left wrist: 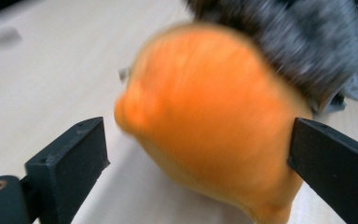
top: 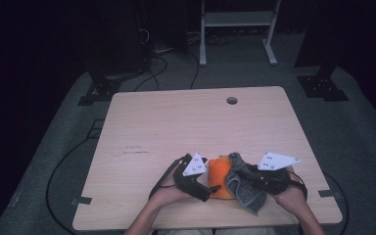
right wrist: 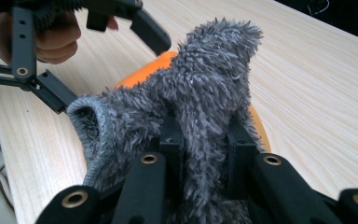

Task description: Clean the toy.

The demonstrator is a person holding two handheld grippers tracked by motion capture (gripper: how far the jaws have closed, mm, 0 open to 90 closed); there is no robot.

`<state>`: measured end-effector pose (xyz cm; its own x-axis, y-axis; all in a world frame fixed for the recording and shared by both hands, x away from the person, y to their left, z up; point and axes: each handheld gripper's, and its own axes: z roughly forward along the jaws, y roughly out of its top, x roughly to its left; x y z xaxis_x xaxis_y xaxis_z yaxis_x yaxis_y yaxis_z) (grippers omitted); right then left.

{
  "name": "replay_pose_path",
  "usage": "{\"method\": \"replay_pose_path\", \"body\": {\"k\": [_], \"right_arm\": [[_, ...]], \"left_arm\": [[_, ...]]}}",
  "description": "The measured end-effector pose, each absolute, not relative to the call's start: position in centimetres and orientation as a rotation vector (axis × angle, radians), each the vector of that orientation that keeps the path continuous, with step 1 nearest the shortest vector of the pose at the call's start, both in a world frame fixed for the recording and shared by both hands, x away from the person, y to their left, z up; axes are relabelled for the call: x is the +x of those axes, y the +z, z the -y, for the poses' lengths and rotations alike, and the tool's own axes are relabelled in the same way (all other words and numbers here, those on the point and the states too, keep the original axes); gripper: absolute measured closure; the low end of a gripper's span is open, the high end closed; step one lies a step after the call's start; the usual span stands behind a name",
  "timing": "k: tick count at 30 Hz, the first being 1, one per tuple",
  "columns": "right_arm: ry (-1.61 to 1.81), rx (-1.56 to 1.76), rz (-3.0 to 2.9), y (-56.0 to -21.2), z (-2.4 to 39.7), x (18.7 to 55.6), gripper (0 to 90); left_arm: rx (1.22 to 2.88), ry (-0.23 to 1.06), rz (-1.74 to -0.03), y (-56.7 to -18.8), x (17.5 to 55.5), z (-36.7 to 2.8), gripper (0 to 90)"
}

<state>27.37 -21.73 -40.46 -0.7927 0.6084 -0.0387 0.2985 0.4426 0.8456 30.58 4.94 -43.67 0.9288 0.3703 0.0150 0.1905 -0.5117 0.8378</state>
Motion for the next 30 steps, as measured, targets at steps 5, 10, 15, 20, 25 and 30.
{"method": "replay_pose_path", "body": {"k": [5,10,15,20,25,30], "right_arm": [[1.236,0.751,-2.344,-39.2,21.7,27.0,72.8],[1.238,0.585,-2.365,-37.3,19.1,25.2,72.7],[1.2,0.638,-2.363,-38.3,19.5,26.3,72.7],[1.234,0.821,-2.334,-40.0,22.5,27.8,73.0],[1.29,0.745,-2.357,-39.0,21.2,26.9,72.9],[1.274,0.705,-2.375,-39.0,20.7,26.8,72.8]], "left_arm": [[2.095,0.246,-0.333,-43.5,29.9,-4.6,18.9],[2.142,0.335,-0.208,-42.8,28.6,-3.5,20.5],[2.165,0.335,-0.215,-43.4,28.7,-4.0,22.4],[2.116,0.227,-0.292,-43.3,29.5,-4.2,15.2],[2.063,0.142,-0.378,-43.4,30.1,-4.0,12.1],[2.091,0.223,-0.324,-43.5,29.7,-4.4,21.5]]}}
